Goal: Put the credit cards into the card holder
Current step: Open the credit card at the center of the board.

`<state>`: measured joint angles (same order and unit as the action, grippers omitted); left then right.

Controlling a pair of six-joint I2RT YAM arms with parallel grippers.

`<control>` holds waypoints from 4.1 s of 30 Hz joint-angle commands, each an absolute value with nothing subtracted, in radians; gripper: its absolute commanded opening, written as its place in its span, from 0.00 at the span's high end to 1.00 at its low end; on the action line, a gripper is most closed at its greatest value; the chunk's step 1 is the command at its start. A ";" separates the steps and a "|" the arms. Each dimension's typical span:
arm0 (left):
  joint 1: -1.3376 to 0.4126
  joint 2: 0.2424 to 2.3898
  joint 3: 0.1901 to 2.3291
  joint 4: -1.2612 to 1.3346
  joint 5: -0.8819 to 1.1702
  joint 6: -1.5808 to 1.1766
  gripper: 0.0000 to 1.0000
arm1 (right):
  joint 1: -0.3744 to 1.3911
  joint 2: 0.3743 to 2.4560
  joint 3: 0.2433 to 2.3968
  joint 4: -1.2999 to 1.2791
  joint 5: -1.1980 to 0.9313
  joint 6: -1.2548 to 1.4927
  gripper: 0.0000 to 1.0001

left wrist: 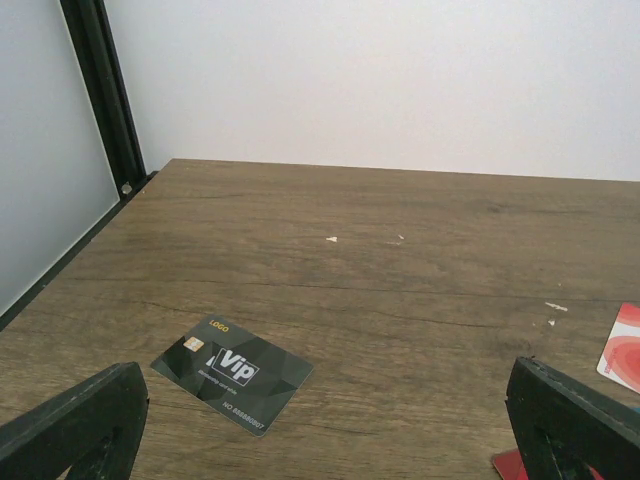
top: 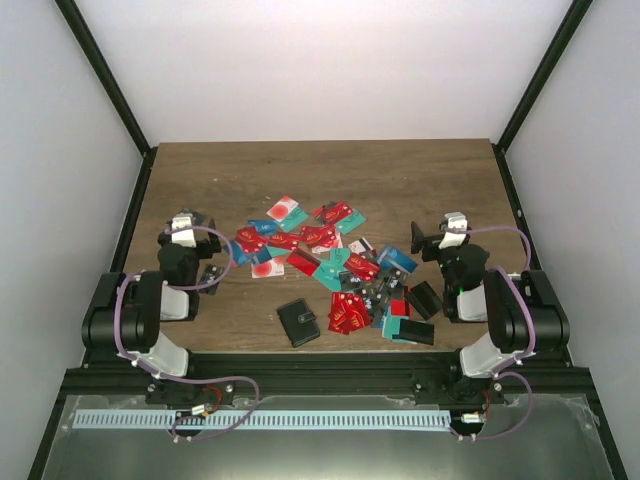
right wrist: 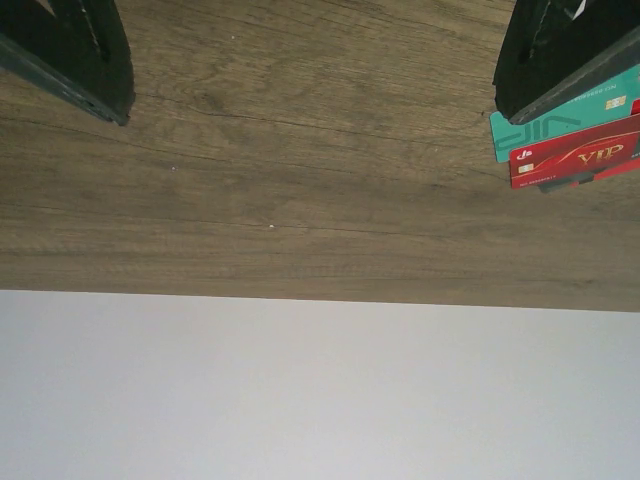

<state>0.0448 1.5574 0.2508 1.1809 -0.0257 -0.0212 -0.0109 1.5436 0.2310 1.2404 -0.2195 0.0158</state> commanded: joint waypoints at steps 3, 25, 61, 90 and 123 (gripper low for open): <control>0.041 1.557 0.265 1.202 -0.029 -0.012 0.00 | -0.018 1.540 0.237 1.256 -0.215 0.013 0.00; 0.043 1.230 0.507 0.509 -0.075 -0.052 0.00 | -0.011 1.303 0.382 0.840 -0.024 0.113 0.00; -0.079 0.843 0.735 -0.821 0.364 -0.556 0.15 | 0.268 0.982 0.670 -0.177 -0.435 0.655 0.00; -0.644 0.926 0.446 -0.478 0.293 -0.939 0.39 | 0.900 1.097 0.584 -0.253 -0.278 0.736 0.06; -0.768 1.349 0.379 -0.133 0.323 -0.894 0.82 | 0.919 1.310 0.568 -0.083 -0.349 0.768 0.17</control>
